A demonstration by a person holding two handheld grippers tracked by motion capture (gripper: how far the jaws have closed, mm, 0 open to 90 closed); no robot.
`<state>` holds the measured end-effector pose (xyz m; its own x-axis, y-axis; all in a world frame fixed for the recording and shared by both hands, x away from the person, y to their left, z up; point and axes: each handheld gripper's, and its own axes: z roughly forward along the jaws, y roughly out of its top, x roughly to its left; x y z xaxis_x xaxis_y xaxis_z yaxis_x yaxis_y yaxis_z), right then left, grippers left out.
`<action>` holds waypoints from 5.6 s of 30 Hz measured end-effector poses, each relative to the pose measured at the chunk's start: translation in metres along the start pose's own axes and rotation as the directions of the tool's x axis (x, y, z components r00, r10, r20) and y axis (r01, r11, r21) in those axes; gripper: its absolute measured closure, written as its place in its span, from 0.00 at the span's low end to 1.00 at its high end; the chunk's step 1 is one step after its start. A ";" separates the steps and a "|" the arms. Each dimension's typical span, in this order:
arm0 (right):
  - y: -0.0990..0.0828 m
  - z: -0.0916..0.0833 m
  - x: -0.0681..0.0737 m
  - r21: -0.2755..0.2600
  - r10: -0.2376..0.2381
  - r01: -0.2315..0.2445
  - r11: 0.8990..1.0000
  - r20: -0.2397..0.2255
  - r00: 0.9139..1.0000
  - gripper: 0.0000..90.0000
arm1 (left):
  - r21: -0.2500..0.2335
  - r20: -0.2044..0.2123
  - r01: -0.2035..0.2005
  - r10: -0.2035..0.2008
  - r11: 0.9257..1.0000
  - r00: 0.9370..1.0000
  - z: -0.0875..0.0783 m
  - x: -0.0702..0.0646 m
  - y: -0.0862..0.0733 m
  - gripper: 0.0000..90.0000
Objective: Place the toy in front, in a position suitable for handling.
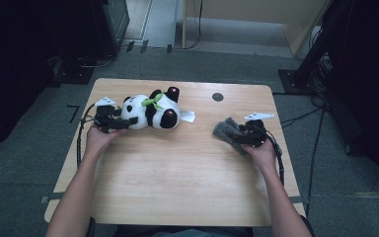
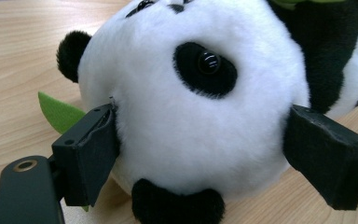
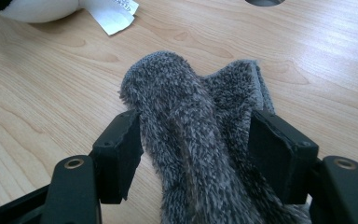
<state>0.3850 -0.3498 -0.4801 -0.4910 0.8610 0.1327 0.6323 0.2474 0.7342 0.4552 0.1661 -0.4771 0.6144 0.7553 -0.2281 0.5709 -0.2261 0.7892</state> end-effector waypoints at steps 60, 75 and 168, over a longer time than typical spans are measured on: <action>-0.014 0.013 -0.025 0.064 0.038 -0.038 0.997 0.003 0.999 0.67 | -0.055 0.069 0.021 -0.018 0.998 0.997 -0.038 -0.080 -0.014 0.74; -0.004 -0.011 -0.020 0.021 0.073 -0.073 0.997 0.010 0.997 0.78 | -0.042 0.070 0.034 -0.031 0.999 0.997 -0.036 -0.114 -0.027 0.74; 0.136 0.074 0.207 0.104 -0.240 0.284 0.953 -0.310 0.920 0.78 | -0.008 0.060 -0.063 0.064 0.998 0.996 -0.027 -0.143 -0.046 0.46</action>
<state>0.4140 -0.1048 -0.4021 -0.7891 0.5951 0.1521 0.5256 0.5261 0.6685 0.3266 0.0851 -0.4660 0.6811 0.7011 -0.2113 0.5266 -0.2685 0.8066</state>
